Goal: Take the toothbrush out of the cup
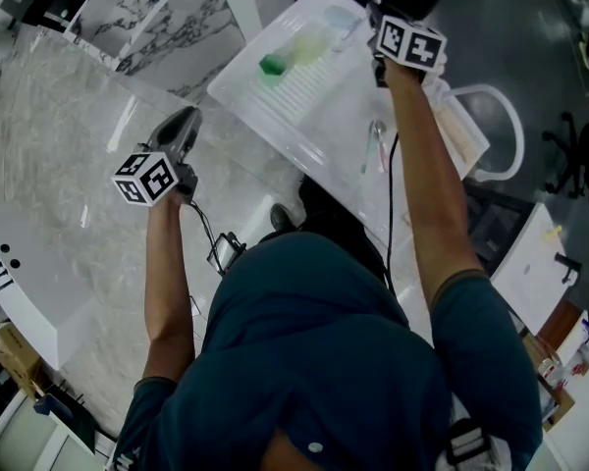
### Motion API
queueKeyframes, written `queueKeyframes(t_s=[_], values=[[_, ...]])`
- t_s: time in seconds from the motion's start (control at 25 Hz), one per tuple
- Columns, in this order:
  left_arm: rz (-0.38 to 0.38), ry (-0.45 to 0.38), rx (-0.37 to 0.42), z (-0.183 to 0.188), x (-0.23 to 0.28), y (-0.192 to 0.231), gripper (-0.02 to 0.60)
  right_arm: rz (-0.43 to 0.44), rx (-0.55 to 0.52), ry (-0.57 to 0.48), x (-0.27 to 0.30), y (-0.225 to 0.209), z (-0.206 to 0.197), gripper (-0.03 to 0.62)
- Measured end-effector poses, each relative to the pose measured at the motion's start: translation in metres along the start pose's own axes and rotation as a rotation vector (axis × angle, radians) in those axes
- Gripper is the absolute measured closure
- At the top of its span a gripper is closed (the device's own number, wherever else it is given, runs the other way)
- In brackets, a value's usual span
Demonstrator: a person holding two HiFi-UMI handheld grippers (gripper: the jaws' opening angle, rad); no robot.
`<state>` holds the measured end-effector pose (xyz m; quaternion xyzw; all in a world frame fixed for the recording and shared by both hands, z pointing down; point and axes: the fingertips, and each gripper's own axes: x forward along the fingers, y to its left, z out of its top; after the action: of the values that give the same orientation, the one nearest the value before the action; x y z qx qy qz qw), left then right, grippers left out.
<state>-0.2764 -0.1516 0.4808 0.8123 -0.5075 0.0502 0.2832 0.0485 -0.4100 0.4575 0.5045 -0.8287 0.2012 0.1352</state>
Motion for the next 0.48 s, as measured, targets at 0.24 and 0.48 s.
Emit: queueKeyframes(t_s=[0.24,0.48], values=[[-0.008,-0.015,0.004,0.003,-0.009,-0.002,0.525,0.005,-0.015,-0.024,-0.020,0.011,0.010,0.523],[-0.013,-0.027,0.007,0.003,-0.018,-0.001,0.525,0.006,-0.023,-0.043,-0.041,0.020,0.011,0.523]])
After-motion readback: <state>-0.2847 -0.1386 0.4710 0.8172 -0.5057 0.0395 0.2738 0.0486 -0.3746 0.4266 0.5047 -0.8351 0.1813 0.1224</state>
